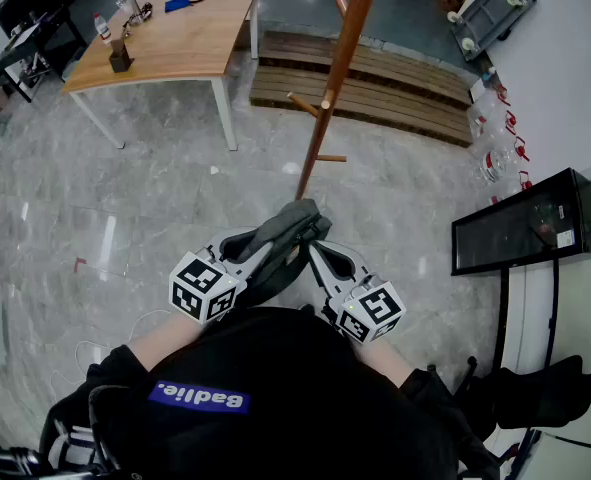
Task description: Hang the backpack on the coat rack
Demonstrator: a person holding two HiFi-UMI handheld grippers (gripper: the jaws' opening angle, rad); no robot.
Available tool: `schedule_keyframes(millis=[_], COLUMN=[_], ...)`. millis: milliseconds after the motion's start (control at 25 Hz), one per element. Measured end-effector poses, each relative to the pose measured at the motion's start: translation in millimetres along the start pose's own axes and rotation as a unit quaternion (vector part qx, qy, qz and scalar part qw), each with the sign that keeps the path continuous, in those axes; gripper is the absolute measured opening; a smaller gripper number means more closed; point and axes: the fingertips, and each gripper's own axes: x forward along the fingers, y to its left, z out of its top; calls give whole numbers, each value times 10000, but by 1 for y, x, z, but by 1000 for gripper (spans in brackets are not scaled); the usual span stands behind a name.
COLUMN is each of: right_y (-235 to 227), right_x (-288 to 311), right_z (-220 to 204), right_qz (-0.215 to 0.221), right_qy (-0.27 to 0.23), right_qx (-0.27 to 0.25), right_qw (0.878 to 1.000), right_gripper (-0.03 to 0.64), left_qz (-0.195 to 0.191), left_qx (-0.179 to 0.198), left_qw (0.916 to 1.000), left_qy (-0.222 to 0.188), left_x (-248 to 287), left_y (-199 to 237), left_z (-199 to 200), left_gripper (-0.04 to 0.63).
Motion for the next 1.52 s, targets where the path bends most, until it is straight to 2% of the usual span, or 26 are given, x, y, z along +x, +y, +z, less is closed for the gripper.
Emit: schedule_keyframes(millis=[440, 800, 1040, 1320, 1520], right_y=[-1, -10, -27, -57, -70], right_x=[0, -2, -7, -8, 1], right_z=[-1, 2, 5, -5, 2], right_qz=[37, 168, 444, 655, 653], right_qy=[25, -60, -93, 20, 16], right_qx=[-18, 91, 118, 294, 253], right_qw=[10000, 9998, 9989, 9974, 9975], right_gripper=[-3, -3, -3, -3, -3], left_qz=[53, 329, 833, 1652, 1907], left_qx=[-18, -92, -127, -136, -78], left_qw=[10000, 9994, 9962, 9848, 9799], left_qy=[-2, -31, -215, -515, -579], left_x=[-1, -1, -1, -15, -17], left_y=[1, 11, 23, 55, 83], left_z=[-2, -1, 5, 24, 36], left_gripper=[109, 109, 109, 109, 109])
